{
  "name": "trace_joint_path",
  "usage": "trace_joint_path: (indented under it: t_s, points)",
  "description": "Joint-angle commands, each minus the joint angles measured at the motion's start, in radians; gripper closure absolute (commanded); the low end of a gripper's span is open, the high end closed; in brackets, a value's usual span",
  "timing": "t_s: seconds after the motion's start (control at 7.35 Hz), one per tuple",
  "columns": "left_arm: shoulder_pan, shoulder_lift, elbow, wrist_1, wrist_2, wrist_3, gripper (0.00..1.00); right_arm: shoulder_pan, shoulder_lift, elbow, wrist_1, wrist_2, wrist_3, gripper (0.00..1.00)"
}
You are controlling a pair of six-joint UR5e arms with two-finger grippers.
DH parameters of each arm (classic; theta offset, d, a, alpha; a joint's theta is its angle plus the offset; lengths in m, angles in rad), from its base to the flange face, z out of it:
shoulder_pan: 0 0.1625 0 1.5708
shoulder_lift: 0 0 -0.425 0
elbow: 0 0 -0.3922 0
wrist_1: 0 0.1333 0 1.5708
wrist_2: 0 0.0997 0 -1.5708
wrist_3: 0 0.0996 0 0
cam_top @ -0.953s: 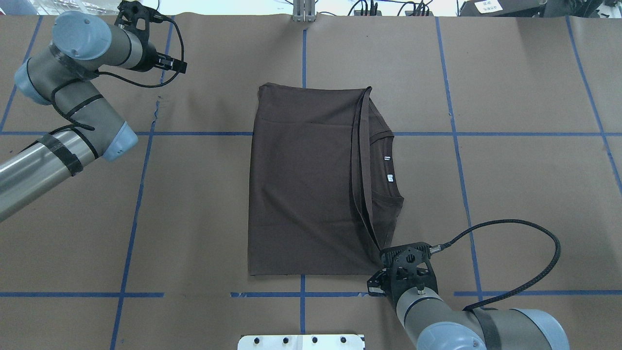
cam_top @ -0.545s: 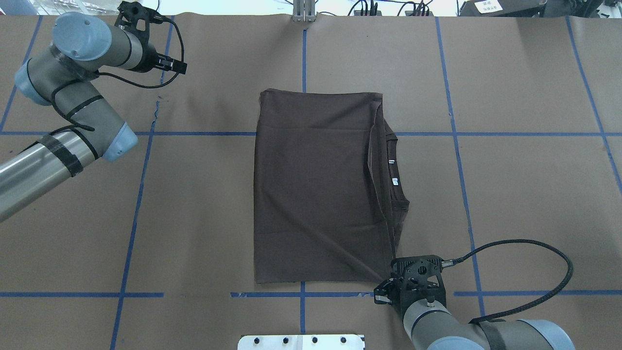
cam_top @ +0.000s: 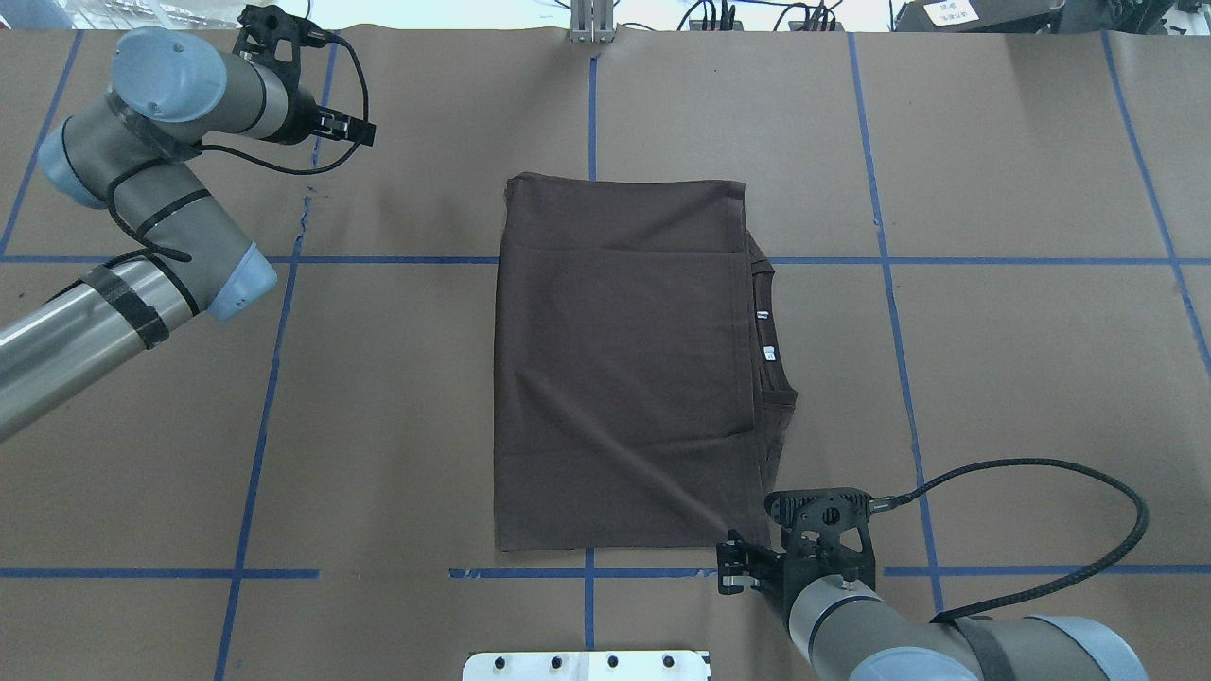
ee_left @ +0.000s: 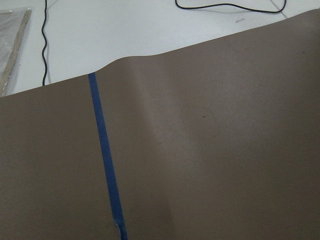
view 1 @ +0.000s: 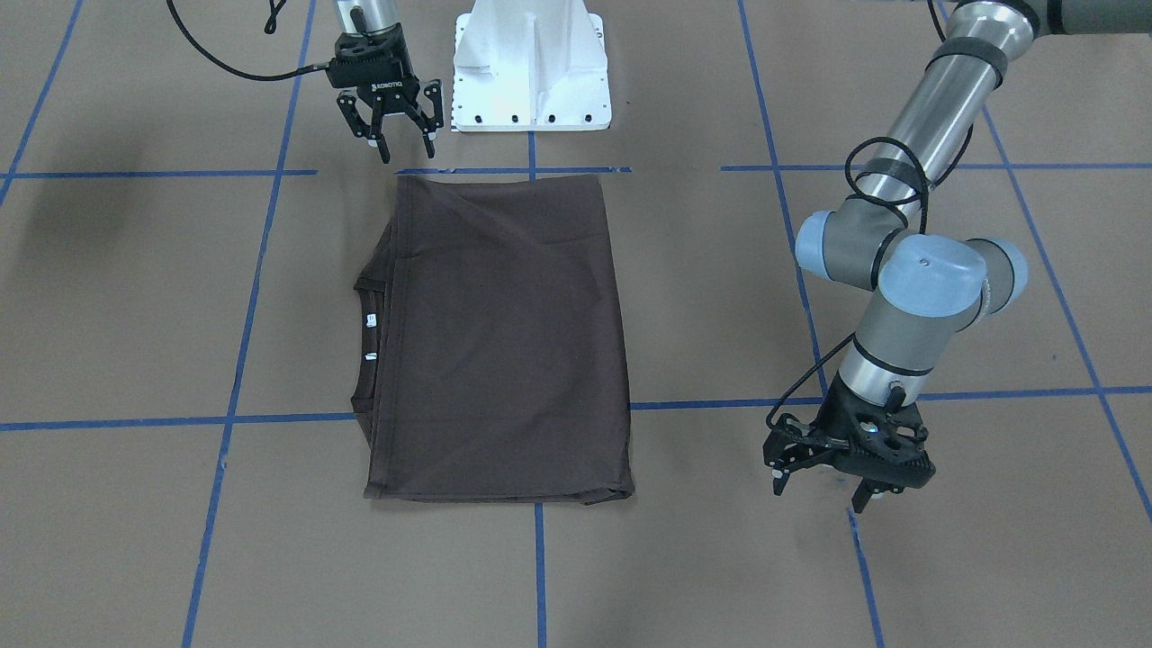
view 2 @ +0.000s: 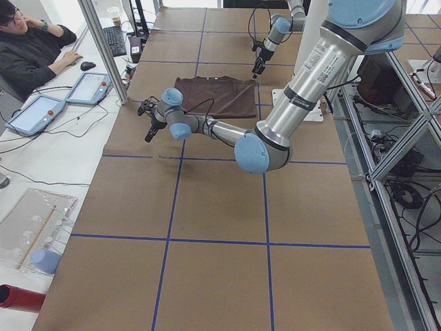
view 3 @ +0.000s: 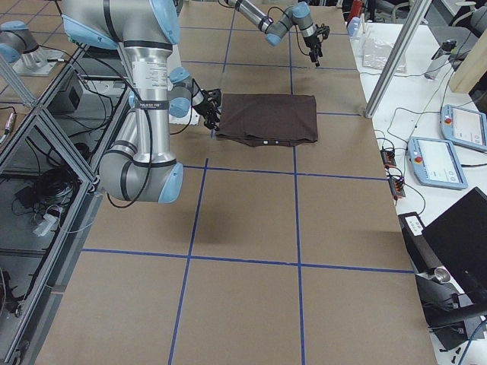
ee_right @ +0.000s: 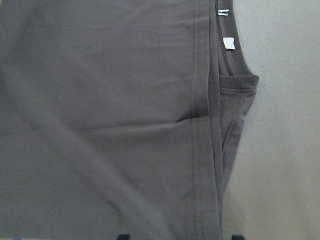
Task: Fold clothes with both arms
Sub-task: 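Release the shirt with the left gripper and move both grippers to the near edge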
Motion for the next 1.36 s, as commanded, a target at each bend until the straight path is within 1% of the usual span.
trace_joint_path:
  t_s: [0.0, 0.14, 0.27, 0.41, 0.54, 0.68, 0.82, 0.95, 1.09, 1.23]
  points:
    - [0.055, 0.066, -0.146, 0.006, -0.096, -0.193, 0.00, 0.055, -0.030, 0.064, 0.146, 0.055, 0.040, 0.00]
    - [0.124, 0.147, -0.303, 0.010, -0.095, -0.311, 0.00, 0.077, -0.050, 0.064, 0.199, 0.073, 0.062, 0.00]
    - [0.205, 0.233, -0.448, 0.010, -0.085, -0.453, 0.00, 0.104, -0.049, 0.062, 0.200, 0.075, 0.122, 0.00]
    - [0.304, 0.304, -0.564, 0.012, -0.018, -0.591, 0.00, 0.132, -0.049, 0.059, 0.200, 0.094, 0.150, 0.01]
    - [0.428, 0.338, -0.640, 0.018, 0.100, -0.719, 0.02, 0.167, -0.044, 0.058, 0.201, 0.132, 0.164, 0.01]
    - [0.524, 0.348, -0.677, 0.059, 0.185, -0.858, 0.22, 0.199, -0.044, 0.056, 0.198, 0.151, 0.165, 0.01]
    - [0.608, 0.343, -0.702, 0.126, 0.265, -0.949, 0.42, 0.222, -0.044, 0.042, 0.195, 0.154, 0.165, 0.01]
    - [0.658, 0.342, -0.713, 0.163, 0.300, -0.987, 0.44, 0.235, -0.043, 0.033, 0.195, 0.166, 0.165, 0.01]
    - [0.686, 0.329, -0.711, 0.206, 0.320, -0.992, 0.45, 0.236, -0.043, 0.032, 0.195, 0.167, 0.165, 0.01]
    - [0.701, 0.308, -0.705, 0.246, 0.321, -0.995, 0.45, 0.236, -0.043, 0.027, 0.195, 0.167, 0.165, 0.01]
